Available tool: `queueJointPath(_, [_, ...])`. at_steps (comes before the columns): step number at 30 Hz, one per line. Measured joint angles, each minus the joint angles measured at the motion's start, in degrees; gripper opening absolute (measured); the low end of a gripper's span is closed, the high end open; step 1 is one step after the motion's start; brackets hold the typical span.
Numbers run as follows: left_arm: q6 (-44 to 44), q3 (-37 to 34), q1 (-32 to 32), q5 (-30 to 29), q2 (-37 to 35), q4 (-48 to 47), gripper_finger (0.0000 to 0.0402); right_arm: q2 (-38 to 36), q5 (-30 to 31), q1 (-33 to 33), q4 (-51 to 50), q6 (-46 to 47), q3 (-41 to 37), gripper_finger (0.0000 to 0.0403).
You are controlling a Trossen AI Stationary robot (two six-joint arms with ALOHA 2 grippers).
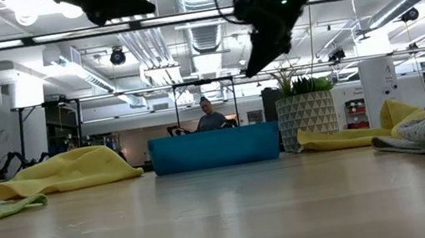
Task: Fold microfiber towels
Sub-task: Put the folded blue microfiber cloth into the blue bin
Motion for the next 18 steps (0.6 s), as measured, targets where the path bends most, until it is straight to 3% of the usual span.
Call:
queueJointPath(8, [1.28, 15.07, 13.44, 11.71, 14.32, -19.49, 0.0000, -10.90, -0.09, 0.43, 3.53, -0.19, -10.19, 0.0009])
queueJointPath(14, [8.74, 27.20, 20.89, 13.38, 27.07, -36.10, 0.0000, -15.66, -0.22, 0.43, 4.26, -2.48, -14.23, 0.0009])
queueJointPath(18, [12.71, 32.10, 25.32, 14.75, 34.23, -39.95, 0.0000, -17.67, -0.18, 0.41, 6.14, -3.51, -16.46, 0.0009])
